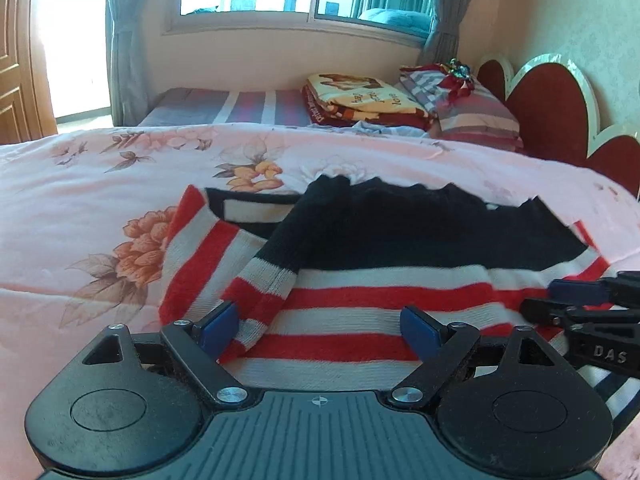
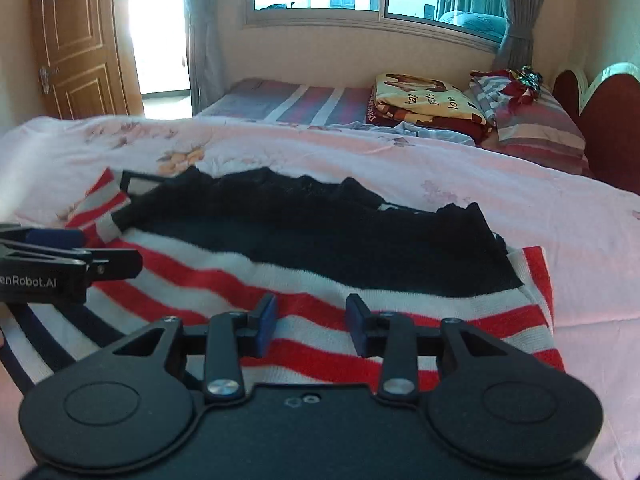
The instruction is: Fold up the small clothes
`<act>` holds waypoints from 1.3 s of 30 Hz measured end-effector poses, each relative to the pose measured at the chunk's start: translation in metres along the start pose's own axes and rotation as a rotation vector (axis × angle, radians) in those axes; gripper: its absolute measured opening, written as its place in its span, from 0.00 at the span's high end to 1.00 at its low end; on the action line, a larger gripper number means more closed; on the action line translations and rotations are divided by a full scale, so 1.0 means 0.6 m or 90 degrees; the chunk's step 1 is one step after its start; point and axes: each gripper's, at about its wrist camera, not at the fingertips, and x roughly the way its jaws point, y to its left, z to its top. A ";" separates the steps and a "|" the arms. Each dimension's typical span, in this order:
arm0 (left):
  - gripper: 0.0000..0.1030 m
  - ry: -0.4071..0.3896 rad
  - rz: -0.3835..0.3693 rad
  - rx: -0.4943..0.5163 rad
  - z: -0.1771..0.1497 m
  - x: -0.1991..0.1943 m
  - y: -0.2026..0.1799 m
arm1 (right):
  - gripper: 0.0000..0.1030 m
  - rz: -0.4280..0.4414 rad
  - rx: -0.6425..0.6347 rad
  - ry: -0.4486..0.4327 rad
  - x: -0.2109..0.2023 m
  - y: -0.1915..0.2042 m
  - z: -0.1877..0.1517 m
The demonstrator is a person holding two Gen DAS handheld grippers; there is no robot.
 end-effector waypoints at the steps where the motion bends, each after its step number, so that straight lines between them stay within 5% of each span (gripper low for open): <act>1: 0.15 -0.007 0.017 0.002 -0.005 -0.005 0.010 | 0.65 -0.010 -0.008 0.007 0.002 -0.003 -0.008; 3: 0.15 -0.001 0.069 -0.032 -0.008 -0.007 0.044 | 0.65 -0.010 0.017 0.006 -0.001 -0.035 -0.022; 7: 0.15 0.026 0.085 -0.159 -0.018 -0.009 0.140 | 0.67 -0.047 0.065 0.006 -0.024 -0.093 -0.046; 10: 0.15 0.005 0.092 -0.126 -0.017 -0.038 0.129 | 0.67 -0.062 0.065 0.007 -0.035 -0.098 -0.057; 14: 0.15 -0.022 0.026 -0.071 -0.006 -0.078 0.075 | 0.63 -0.036 0.096 0.000 -0.056 -0.077 -0.049; 19: 0.15 0.013 -0.046 -0.018 -0.005 -0.073 -0.013 | 0.63 0.013 0.115 0.001 -0.066 -0.029 -0.043; 21: 0.15 0.044 -0.035 0.005 -0.022 -0.057 -0.035 | 0.63 0.013 0.087 0.002 -0.067 -0.003 -0.046; 25: 0.15 0.022 -0.015 0.039 -0.058 -0.068 -0.038 | 0.59 -0.015 0.030 0.018 -0.065 0.011 -0.073; 27: 0.15 0.018 -0.019 0.041 -0.065 -0.080 -0.031 | 0.45 -0.026 0.024 0.010 -0.071 -0.011 -0.093; 39: 0.15 0.010 0.008 0.049 -0.074 -0.129 -0.025 | 0.51 -0.084 0.075 0.025 -0.127 -0.098 -0.143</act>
